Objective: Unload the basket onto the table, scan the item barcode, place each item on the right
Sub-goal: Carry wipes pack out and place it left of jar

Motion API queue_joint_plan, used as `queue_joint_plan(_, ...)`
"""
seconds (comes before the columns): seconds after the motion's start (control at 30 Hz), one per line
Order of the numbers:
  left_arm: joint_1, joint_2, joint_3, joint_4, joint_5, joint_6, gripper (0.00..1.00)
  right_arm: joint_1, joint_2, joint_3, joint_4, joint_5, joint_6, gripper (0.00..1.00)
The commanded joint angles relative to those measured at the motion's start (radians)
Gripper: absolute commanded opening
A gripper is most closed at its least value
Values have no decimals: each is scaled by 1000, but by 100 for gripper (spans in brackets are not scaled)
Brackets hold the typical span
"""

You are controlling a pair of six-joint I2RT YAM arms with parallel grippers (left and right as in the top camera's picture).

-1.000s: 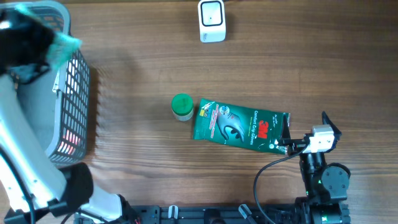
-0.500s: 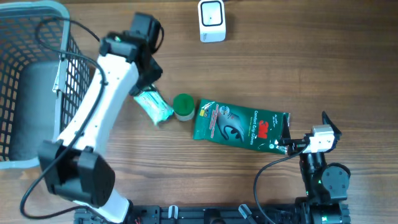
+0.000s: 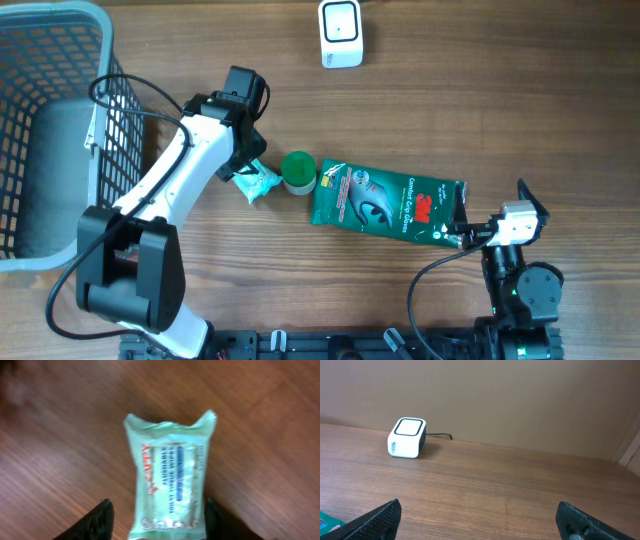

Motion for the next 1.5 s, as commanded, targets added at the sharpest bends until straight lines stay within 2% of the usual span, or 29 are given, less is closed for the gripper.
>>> queue_joint_plan(0.0, -3, 33, -8, 43, 60, -15, 90, 3, -5, -2, 3, -5, -8, 100)
queue_joint_plan(0.07, -3, 58, -8, 45, 76, -15, 100, 3, -5, -2, 3, -5, -7, 100)
queue_joint_plan(0.3, -3, 141, -8, 42, 78, -14, 97, 3, -5, -2, 3, -5, -7, 100)
queue_joint_plan(0.37, -3, 171, -8, 42, 78, -14, 78, 3, -5, -2, 3, -5, -7, 100)
queue_joint_plan(0.5, -3, 197, -9, 48, 78, -14, 57, 3, -5, -2, 3, -5, -7, 100)
queue_joint_plan(0.63, -3, 201, -9, 49, 78, -14, 43, 3, -5, -2, 4, -5, -7, 100)
queue_joint_plan(0.7, -3, 200, -9, 45, 79, -15, 23, 3, -5, -2, 3, -5, -8, 100)
queue_joint_plan(0.73, -4, 199, -9, 47, 79, -15, 19, 3, -5, -2, 3, -5, -7, 100)
queue_joint_plan(0.87, -7, 195, -2, 58, 82, -6, 18, 3, -5, -2, 4, -5, -7, 100)
queue_joint_plan(0.97, -40, 195, -2, 61, 126, 47, 18, 3, -5, -2, 3, -5, -8, 100)
queue_joint_plan(1.33, -249, 195, -2, 165, 142, 46, 24, 3, -5, -2, 3, -5, -7, 100)
queue_joint_plan(1.47, -285, 195, -1, 183, 141, 46, 24, 3, -5, -2, 3, -5, -7, 100)
